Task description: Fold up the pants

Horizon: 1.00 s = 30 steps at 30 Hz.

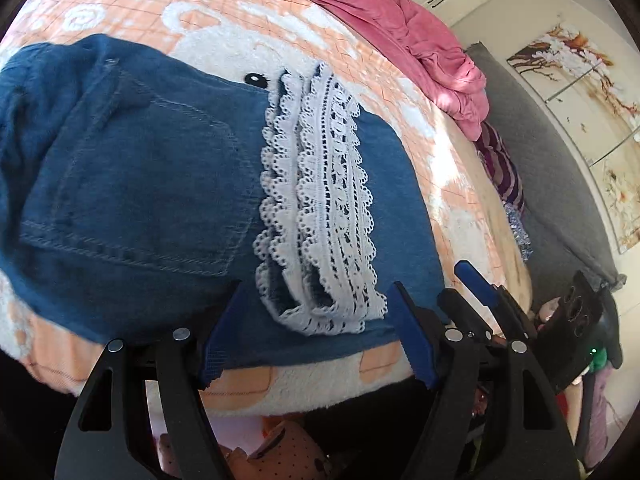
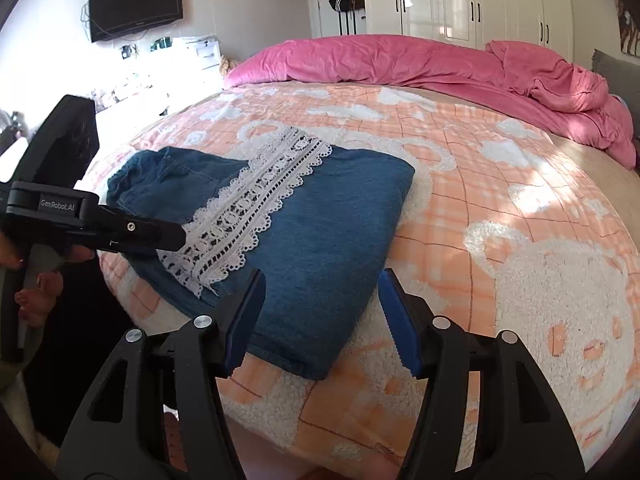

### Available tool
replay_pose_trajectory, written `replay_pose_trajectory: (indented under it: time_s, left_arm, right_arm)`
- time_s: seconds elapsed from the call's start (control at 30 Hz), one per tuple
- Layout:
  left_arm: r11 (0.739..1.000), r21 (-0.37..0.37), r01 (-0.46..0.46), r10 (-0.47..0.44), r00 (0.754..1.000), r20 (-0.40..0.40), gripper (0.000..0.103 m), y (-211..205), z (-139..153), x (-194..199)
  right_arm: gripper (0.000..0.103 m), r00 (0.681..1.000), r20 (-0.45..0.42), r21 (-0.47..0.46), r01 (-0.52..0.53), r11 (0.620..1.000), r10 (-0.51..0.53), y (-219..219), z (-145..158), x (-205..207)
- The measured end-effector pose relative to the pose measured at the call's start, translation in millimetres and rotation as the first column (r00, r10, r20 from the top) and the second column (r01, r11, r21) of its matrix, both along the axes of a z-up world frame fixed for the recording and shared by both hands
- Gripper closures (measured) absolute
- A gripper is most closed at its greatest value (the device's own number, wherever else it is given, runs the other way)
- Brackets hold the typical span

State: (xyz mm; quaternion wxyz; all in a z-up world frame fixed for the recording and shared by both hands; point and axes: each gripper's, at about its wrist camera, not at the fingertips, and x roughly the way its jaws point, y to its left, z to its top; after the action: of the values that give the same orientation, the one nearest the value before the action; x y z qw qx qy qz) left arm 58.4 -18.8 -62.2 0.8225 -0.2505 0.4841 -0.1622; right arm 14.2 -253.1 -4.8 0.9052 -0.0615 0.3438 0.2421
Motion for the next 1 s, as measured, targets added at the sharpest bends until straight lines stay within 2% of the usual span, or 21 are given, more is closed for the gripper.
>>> replay_pose_trajectory:
  time_s: [0.03, 0.07, 0.13, 0.23, 0.4, 0.5, 0.57, 0.6, 0.73, 0.87, 1.0]
  left_arm:
    - [1.000, 0.007, -0.012, 0.012, 1.000, -0.003, 0.039, -2, -2, 1]
    - [1.000, 0.011, -0.017, 0.017, 1.000, -0.003, 0.056, -3, -3, 2]
    - [0.999, 0.045, -0.025, 0.025, 1.000, 0.001, 0.071, -6, -5, 2]
    - [0.998, 0.062, -0.010, 0.010, 1.000, 0.007, 0.079, -5, -3, -3]
    - [0.986, 0.165, 0.038, -0.042, 0.999, 0.025, 0.079, -15, 5, -20]
    - [0.972, 0.230, 0.038, -0.052, 0.997, 0.052, 0.076, -21, 9, -22]
    - [0.957, 0.289, 0.036, -0.059, 0.996, 0.071, 0.069, -26, 12, -23]
    - [0.952, 0.304, 0.039, -0.065, 0.995, 0.076, 0.069, -27, 12, -24]
    - [0.946, 0.322, 0.031, -0.060, 0.995, 0.082, 0.060, -24, 13, -22]
    - [0.941, 0.338, 0.033, -0.070, 0.993, 0.099, 0.053, -24, 20, -27]
    - [0.944, 0.330, 0.014, -0.057, 0.991, 0.119, 0.054, -10, 28, -41]
  right_arm:
    - [0.051, 1.000, -0.005, -0.003, -0.001, 1.000, 0.001, 1, -1, 1]
    - [0.051, 1.000, -0.007, -0.004, -0.001, 1.000, 0.001, 1, -2, 1]
    - [0.051, 1.000, -0.009, -0.020, 0.009, 1.000, -0.009, 1, -5, 3]
    - [0.051, 0.999, -0.032, -0.009, 0.024, 1.000, -0.024, -2, -7, 7]
    - [0.051, 1.000, -0.014, 0.058, 0.020, 0.998, -0.020, -12, 0, 5]
    - [0.051, 1.000, -0.003, 0.028, 0.008, 1.000, -0.008, -5, -1, 3]
    - [0.051, 1.000, 0.010, 0.006, -0.007, 1.000, 0.007, 0, 0, 1]
    - [0.051, 1.000, 0.021, 0.000, -0.013, 1.000, 0.013, 2, 0, -1]
    - [0.051, 0.999, 0.022, -0.024, -0.045, 0.999, 0.046, 12, -3, -3]
    - [0.051, 0.997, -0.066, -0.119, -0.038, 0.992, 0.030, 21, -23, 4]
    - [0.048, 0.996, -0.090, -0.103, -0.031, 0.994, 0.022, 18, -25, 8]
